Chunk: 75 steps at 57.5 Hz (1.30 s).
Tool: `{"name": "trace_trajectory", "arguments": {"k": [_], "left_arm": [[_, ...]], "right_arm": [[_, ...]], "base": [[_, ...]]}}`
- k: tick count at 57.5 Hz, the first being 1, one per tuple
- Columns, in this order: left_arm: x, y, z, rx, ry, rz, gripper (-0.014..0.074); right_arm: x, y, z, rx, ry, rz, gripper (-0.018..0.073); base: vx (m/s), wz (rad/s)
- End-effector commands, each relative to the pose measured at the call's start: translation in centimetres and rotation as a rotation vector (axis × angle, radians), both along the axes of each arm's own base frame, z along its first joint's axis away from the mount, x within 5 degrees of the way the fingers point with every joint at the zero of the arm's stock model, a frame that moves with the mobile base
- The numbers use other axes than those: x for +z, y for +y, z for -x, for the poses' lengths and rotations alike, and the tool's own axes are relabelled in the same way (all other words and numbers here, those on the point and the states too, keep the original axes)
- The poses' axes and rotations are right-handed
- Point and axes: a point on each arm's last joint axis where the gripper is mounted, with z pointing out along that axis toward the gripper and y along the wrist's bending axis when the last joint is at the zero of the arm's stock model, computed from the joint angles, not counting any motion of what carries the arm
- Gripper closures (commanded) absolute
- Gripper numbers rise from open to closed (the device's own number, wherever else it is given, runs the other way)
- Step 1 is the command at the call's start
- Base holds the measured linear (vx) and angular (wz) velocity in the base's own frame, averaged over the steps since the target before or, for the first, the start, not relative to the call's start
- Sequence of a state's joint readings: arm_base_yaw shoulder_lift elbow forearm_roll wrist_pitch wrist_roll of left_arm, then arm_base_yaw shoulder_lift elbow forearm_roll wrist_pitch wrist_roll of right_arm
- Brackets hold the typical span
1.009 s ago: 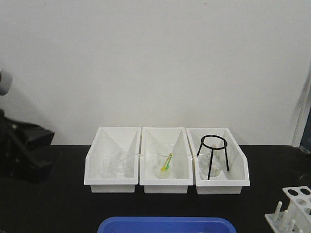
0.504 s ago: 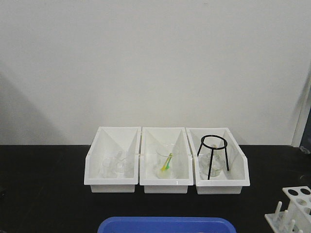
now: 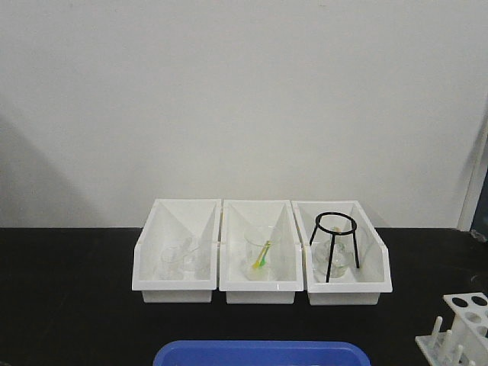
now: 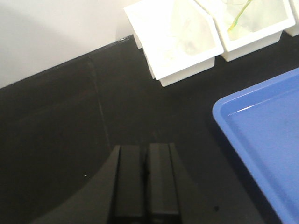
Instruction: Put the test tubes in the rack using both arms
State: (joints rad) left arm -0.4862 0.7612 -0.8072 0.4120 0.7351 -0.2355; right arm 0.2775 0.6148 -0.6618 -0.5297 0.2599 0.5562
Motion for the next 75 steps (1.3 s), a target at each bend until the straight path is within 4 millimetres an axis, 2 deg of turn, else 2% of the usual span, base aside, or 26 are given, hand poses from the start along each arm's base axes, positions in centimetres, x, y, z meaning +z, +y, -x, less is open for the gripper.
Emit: {"name": "trace_trajectory", "arguments": {"k": [1, 9, 17, 25, 32, 43, 56, 75], "left_arm": [[1.4, 0.0, 0.1, -0.073, -0.111, -0.047, 0.0614], [0.6, 0.6, 1.2, -0.18, -0.206, -0.129, 0.0614], [-1.5, 1.8, 2.9, -0.1, -0.36, -0.004, 0.0614], [-5.8, 3.2, 5.1, 0.049, -0.432, 0.157, 0.0614], [-10.9, 3.9, 6.7, 0.153, -0.404, 0.277, 0.0614], [-16.7, 4.1, 8.2, 0.192, -0.442, 0.351, 0.0614], [-17.7, 4.1, 8.1, 0.208, -0.349, 0.35, 0.0614], [-17.8, 4.1, 8.1, 0.209, -0.344, 0.349, 0.0614]], "right_arm": [[1.5, 0.2, 0.1, 0.03, -0.085, 0.007, 0.0567], [1.5, 0.2, 0.1, 0.03, -0.085, 0.007, 0.0567], [1.5, 0.2, 0.1, 0.03, -0.085, 0.007, 0.0567], [1.5, 0.2, 0.1, 0.03, -0.085, 0.007, 0.0567], [1.5, 0.2, 0.1, 0.03, -0.085, 0.007, 0.0567], [1.5, 0.2, 0.1, 0.03, -0.085, 0.007, 0.0567], [1.4, 0.3, 0.0, 0.03, -0.082, 0.008, 0.0567], [1.4, 0.3, 0.0, 0.03, -0.082, 0.008, 0.0567]], "base": [[0.0, 0.0], [0.0, 0.0], [0.0, 0.0], [0.0, 0.0], [0.0, 0.0], [0.0, 0.0], [0.0, 0.0], [0.0, 0.0]]}}
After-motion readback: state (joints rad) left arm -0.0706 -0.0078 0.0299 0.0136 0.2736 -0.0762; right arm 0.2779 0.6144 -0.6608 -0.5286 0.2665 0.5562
